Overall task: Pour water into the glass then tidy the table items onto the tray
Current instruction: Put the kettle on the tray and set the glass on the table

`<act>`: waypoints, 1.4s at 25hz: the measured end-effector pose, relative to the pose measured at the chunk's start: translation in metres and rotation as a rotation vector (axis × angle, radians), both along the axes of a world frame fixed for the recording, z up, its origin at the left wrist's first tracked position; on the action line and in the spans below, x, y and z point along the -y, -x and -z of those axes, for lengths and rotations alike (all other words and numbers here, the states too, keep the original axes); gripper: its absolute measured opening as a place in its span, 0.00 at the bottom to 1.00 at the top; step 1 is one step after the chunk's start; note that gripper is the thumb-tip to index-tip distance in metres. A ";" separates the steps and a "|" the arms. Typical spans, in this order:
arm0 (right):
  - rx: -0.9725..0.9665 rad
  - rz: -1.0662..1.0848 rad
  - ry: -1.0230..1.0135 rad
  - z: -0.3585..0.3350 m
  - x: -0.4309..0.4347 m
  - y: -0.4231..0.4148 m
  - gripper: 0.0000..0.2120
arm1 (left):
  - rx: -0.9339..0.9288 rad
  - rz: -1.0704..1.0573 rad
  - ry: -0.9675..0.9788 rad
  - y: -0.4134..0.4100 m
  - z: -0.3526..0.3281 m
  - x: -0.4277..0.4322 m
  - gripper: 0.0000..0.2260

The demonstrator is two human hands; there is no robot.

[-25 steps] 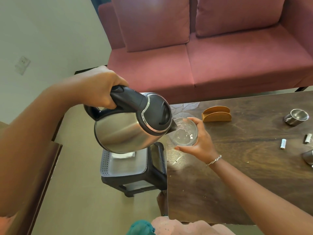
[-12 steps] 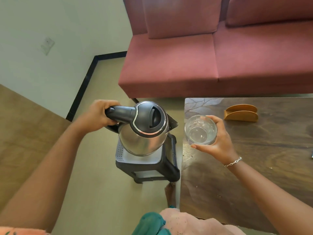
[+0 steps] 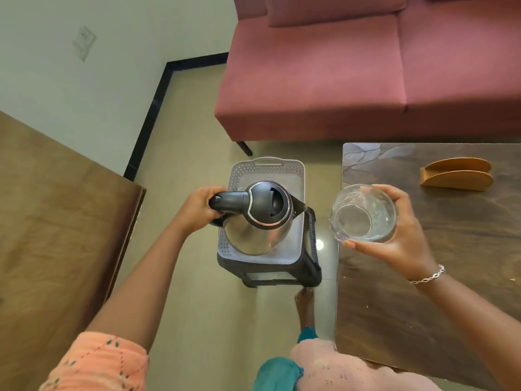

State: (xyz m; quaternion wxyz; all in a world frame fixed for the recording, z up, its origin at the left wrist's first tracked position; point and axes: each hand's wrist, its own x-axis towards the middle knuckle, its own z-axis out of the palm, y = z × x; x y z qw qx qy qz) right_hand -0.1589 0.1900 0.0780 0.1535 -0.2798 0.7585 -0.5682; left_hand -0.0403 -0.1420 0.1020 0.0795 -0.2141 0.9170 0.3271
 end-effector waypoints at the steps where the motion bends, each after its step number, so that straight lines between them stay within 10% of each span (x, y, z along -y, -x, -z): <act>1: -0.001 -0.003 0.001 0.000 0.006 0.000 0.42 | 0.021 0.010 0.011 0.002 0.009 0.006 0.16; 20: 0.018 0.015 0.043 0.006 0.083 -0.003 0.42 | 0.108 0.172 0.116 -0.014 0.117 0.061 0.08; 35: 0.007 0.036 0.051 0.000 0.091 -0.008 0.42 | 0.080 -0.205 -0.093 -0.044 0.135 0.047 0.11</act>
